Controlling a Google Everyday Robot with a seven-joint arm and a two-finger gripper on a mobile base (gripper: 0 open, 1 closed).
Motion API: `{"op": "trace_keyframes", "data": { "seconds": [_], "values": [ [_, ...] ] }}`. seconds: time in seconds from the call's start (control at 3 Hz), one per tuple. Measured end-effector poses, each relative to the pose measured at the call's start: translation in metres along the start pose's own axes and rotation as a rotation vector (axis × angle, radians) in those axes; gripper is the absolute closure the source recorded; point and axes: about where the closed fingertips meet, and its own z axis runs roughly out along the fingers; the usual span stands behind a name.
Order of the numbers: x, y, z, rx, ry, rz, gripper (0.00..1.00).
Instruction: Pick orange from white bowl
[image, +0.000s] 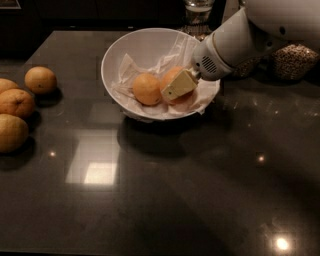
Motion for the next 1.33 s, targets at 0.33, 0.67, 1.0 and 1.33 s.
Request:
{"op": "trace_keyframes", "data": {
  "seconds": [0.33,0.67,1.0,1.33],
  "values": [
    [-0.014,0.0,-0.028,-0.091,-0.142,-0.062,1.0],
    [-0.023,-0.003,-0.047,-0.163,-0.242,-0.188,1.0],
    [-0.038,0.002,-0.062,-0.19,-0.318,-0.34,1.0],
    [-0.039,0.003,-0.062,-0.186,-0.319,-0.365,1.0]
  ]
}}
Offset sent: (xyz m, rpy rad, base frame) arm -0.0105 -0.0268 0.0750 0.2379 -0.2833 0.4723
